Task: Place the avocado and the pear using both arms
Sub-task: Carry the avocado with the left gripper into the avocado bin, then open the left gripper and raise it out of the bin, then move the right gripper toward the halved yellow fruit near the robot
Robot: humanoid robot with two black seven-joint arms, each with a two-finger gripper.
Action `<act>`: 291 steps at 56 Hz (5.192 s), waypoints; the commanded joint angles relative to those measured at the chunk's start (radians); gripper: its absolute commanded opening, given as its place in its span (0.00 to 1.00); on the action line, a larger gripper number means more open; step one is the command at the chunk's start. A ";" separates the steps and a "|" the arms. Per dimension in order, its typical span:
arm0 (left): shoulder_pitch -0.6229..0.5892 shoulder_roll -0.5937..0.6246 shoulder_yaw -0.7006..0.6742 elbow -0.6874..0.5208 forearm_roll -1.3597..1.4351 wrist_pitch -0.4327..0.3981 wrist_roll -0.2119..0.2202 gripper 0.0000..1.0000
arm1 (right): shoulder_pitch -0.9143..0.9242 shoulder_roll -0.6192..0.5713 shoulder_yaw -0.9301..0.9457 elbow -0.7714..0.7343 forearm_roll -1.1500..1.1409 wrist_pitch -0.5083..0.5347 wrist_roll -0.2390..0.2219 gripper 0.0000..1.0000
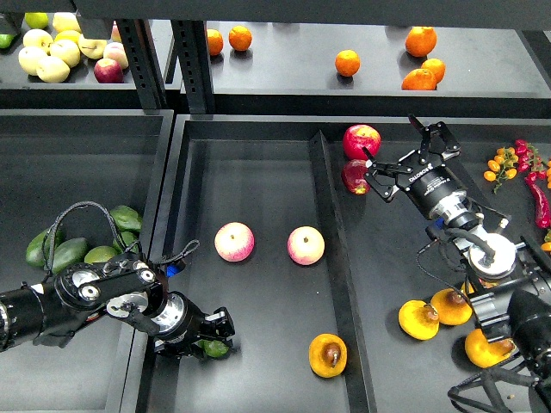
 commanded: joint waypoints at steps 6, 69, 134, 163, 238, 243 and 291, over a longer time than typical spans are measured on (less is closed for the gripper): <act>-0.015 0.005 -0.017 -0.008 -0.001 0.000 0.000 0.56 | -0.003 0.000 0.000 0.000 0.000 0.000 0.000 1.00; -0.073 0.422 -0.084 -0.101 -0.092 0.000 0.000 0.58 | -0.005 0.000 -0.009 0.000 0.000 0.000 -0.008 1.00; -0.013 0.432 -0.096 -0.025 -0.080 0.000 0.000 0.95 | -0.005 0.000 -0.011 0.011 0.000 0.000 -0.009 1.00; -0.004 0.390 -0.547 -0.038 -0.142 0.000 0.000 0.97 | -0.005 0.000 -0.012 0.011 0.000 0.000 -0.017 1.00; 0.439 -0.194 -1.439 -0.232 -0.459 0.000 -0.183 0.98 | 0.000 0.000 -0.006 0.006 0.000 0.000 -0.101 0.99; 0.441 -0.194 -1.439 -0.232 -0.477 0.000 -0.183 0.98 | 0.000 0.000 -0.009 0.003 0.000 0.000 -0.103 0.99; 0.452 -0.194 -1.437 -0.239 -0.482 0.000 -0.176 0.99 | 0.321 -0.133 -0.871 0.075 0.064 0.000 -0.305 0.99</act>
